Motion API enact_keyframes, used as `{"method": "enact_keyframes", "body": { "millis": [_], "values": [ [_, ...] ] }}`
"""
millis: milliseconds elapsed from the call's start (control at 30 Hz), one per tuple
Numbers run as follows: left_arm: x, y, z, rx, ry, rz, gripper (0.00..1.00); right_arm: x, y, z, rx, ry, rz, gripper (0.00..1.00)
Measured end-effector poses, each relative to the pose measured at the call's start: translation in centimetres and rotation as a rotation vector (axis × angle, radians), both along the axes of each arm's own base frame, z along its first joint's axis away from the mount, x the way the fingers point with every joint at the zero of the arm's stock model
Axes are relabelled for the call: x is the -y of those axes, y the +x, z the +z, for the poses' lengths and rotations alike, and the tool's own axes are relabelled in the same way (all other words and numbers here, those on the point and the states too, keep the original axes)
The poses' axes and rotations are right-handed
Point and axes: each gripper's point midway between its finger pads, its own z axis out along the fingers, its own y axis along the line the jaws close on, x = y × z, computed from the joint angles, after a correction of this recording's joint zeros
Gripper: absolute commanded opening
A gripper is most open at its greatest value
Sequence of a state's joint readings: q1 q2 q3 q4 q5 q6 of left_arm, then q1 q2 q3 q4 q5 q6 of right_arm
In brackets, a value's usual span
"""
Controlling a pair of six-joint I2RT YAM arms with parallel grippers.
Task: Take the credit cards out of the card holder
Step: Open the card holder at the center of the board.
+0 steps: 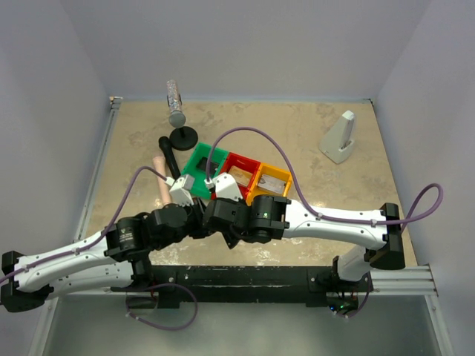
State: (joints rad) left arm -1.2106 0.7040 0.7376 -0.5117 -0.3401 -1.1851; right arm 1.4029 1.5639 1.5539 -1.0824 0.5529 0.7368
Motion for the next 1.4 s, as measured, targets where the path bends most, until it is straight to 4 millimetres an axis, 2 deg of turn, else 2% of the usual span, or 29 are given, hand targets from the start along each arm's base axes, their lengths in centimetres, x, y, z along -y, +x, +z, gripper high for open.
{"method": "enact_keyframes", "body": {
  "millis": [300, 667, 733, 900, 1000, 1033, 1133, 1233, 1300, 1400],
  "values": [
    [-0.2, -0.2, -0.3, 0.000, -0.003, -0.004, 0.00, -0.2, -0.2, -0.3, -0.009, 0.019, 0.006, 0.00],
    [-0.6, -0.1, 0.9, 0.020, -0.044, 0.006, 0.00, 0.4, -0.3, 1.3, -0.007, 0.091, -0.021, 0.00],
    [-0.8, -0.1, 1.0, 0.023, -0.046, 0.011, 0.00, 0.8, -0.1, 1.4, 0.002, 0.087, -0.031, 0.00],
    [-1.2, -0.2, 1.9, 0.033, -0.083, 0.013, 0.00, 3.7, 0.7, 0.4, 0.022, -0.011, -0.070, 0.00],
    [-1.3, -0.2, 2.2, 0.037, -0.095, 0.015, 0.00, 4.2, 0.9, 0.2, 0.031, -0.034, -0.077, 0.00],
    [-1.3, -0.2, 2.2, 0.037, -0.097, 0.015, 0.00, 4.3, 1.0, 0.3, 0.036, -0.035, -0.074, 0.05],
    [-1.3, -0.2, 2.2, 0.036, -0.096, 0.015, 0.00, 4.4, 0.8, 0.6, 0.050, -0.003, -0.049, 0.29],
    [-1.2, -0.2, 2.0, 0.032, -0.087, 0.015, 0.00, 4.5, 0.3, 1.7, 0.077, 0.057, -0.002, 0.48],
    [-1.0, -0.2, 1.5, 0.026, -0.069, 0.015, 0.00, 4.1, -0.1, 2.9, 0.103, 0.101, 0.035, 0.56],
    [-0.7, -0.1, 0.9, 0.014, -0.039, 0.014, 0.00, 3.3, -0.5, 4.0, 0.133, 0.134, 0.075, 0.61]
  ]
}}
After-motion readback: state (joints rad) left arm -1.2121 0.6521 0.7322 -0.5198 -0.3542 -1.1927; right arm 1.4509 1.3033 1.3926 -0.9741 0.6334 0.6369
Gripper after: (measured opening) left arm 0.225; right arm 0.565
